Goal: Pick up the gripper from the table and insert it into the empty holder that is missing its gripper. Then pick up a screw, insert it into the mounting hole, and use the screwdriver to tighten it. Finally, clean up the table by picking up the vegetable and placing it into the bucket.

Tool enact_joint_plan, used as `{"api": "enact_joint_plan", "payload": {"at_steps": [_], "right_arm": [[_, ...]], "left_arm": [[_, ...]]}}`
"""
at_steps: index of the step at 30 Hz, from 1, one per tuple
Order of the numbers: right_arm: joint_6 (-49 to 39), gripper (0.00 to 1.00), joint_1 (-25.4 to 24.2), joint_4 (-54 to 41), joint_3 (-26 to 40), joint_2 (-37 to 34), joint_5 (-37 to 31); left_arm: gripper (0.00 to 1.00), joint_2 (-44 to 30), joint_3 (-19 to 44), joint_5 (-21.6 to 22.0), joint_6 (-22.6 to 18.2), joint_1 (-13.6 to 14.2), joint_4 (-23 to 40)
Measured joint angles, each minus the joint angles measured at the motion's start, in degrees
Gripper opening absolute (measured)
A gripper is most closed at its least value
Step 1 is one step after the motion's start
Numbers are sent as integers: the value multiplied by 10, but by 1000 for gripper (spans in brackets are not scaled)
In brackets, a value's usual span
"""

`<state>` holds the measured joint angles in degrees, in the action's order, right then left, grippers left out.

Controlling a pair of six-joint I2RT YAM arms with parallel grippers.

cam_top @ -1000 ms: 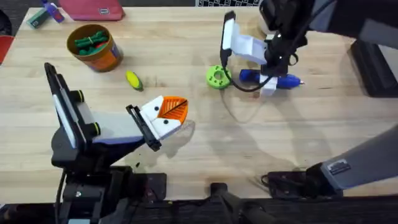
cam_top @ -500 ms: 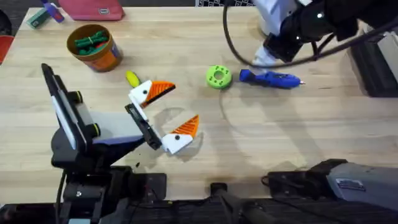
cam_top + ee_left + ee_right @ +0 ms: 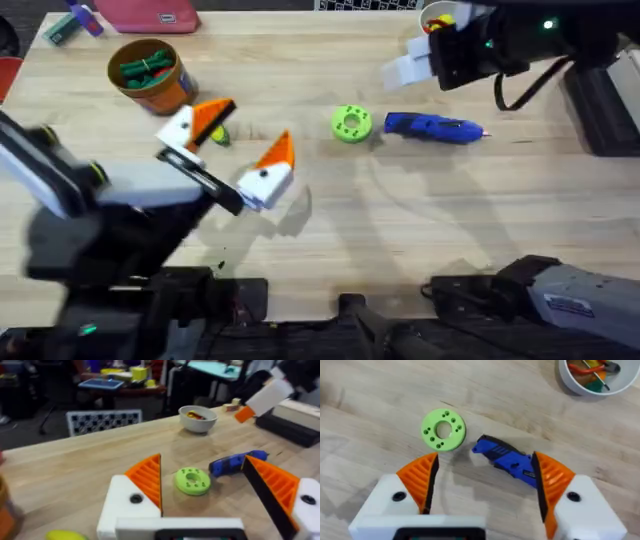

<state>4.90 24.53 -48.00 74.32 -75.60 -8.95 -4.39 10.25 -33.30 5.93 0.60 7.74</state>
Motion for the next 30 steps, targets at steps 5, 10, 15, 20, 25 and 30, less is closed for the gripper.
{"api": "enact_joint_plan", "payload": {"at_steps": [5, 10, 15, 20, 25, 30], "right_arm": [[29, 993, 0, -6, 0, 6, 0], [32, 994, 0, -6, 0, 6, 3], [22, 993, 0, -2, 0, 6, 10], [19, 994, 0, 1, 0, 6, 13], [19, 993, 0, 2, 0, 6, 13], [19, 994, 0, 3, 0, 6, 13]], "left_arm": [[985, -113, 154, 80, -30, 0, 146], [985, -256, 300, 154, -40, 0, 280], [985, -355, 380, 185, -42, 0, 296], [985, -397, 396, 229, -30, 0, 295], [985, -467, 403, 273, 24, 0, 303], [985, -604, 435, 313, 86, 0, 373]]}}
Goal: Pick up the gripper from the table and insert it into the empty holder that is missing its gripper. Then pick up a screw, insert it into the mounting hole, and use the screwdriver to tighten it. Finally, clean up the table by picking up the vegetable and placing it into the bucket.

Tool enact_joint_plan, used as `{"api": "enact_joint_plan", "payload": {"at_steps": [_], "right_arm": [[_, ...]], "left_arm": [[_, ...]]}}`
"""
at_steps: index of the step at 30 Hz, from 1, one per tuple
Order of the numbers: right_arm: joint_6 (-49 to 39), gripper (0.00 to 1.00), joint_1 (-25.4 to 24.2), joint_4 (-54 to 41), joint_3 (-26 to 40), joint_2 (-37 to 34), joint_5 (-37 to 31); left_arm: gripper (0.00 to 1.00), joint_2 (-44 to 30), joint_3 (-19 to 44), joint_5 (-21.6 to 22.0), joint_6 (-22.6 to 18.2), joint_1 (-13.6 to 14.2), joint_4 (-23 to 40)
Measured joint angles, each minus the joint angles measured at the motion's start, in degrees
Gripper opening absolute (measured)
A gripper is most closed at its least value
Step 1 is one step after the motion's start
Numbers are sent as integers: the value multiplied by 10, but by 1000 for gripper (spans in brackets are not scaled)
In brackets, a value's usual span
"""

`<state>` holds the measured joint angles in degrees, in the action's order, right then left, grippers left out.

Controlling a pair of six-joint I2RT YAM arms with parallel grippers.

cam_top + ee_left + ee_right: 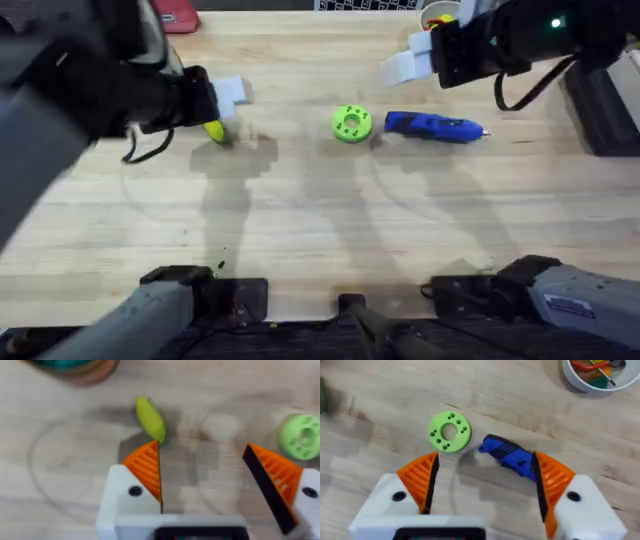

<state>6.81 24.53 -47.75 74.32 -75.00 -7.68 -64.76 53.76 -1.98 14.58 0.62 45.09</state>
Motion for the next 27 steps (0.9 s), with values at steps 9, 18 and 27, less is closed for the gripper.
{"api": "enact_joint_plan", "payload": {"at_steps": [9, 18, 27], "right_arm": [[0, 994, 0, -10, 0, 0, 0], [0, 993, 0, -10, 0, 0, 0], [0, 994, 0, -11, 0, 0, 0]], "left_arm": [[985, -242, 123, 65, 126, 0, 63], [987, -380, 133, 32, 197, -28, 38], [100, -385, 139, 31, 209, -36, 29]]}}
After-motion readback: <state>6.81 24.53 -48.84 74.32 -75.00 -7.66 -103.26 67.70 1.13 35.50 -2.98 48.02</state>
